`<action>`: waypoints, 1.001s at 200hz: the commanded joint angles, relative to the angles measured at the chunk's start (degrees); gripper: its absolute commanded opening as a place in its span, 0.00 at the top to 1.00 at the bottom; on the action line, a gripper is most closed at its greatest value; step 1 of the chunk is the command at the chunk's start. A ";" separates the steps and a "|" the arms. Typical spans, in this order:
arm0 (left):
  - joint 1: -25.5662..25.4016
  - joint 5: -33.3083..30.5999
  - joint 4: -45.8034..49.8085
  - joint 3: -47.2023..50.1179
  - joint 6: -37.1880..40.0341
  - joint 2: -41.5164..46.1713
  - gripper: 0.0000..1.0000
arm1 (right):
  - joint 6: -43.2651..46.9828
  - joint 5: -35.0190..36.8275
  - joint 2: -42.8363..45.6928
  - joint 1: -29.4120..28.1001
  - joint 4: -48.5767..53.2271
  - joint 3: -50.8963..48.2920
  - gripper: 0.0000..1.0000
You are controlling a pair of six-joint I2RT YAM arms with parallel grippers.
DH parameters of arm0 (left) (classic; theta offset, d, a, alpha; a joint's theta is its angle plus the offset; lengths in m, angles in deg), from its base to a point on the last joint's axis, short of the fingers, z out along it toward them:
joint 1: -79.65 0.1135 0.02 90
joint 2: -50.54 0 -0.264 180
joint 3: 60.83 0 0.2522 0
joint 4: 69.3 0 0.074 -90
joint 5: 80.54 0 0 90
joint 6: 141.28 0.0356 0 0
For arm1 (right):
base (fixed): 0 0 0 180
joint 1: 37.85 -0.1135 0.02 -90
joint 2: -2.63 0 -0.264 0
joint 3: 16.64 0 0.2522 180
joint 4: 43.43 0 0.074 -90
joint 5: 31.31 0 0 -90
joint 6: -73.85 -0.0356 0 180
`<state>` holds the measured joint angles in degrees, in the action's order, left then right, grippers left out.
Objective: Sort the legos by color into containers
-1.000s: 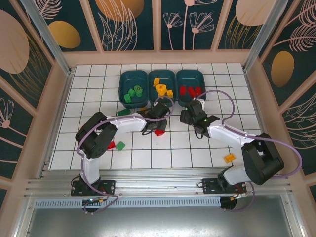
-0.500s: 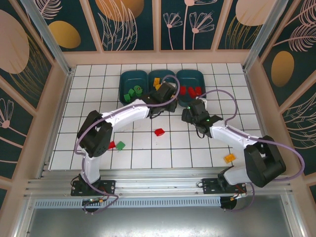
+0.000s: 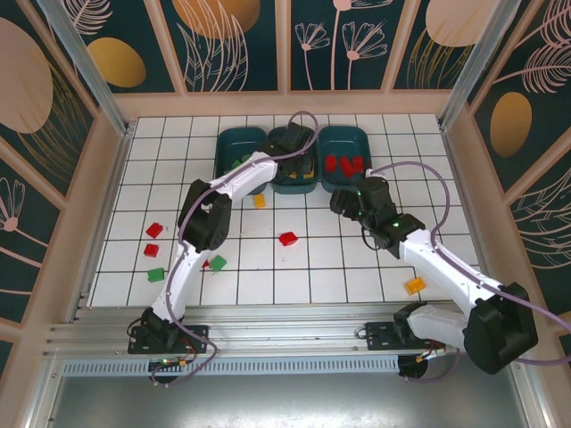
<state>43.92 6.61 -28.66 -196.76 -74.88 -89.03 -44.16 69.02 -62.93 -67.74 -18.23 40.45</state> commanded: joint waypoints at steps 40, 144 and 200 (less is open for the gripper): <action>1.14 6.77 0.07 1.95 1.06 11.46 0.22 | 1.53 0.02 -6.91 -10.47 1.76 2.40 0.12; 9.39 -4.63 -16.75 69.74 -10.71 64.90 0.01 | 10.79 -6.19 -33.91 -20.83 -2.56 15.17 0.10; 10.95 -6.27 -12.48 81.49 -14.97 81.97 0.02 | 8.86 -4.57 -39.04 -20.79 -6.94 15.19 0.27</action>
<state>54.21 1.43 -39.92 -114.30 -86.97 -13.36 -34.68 63.73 -99.54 -88.22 -22.54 54.16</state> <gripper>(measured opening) 0.985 0.763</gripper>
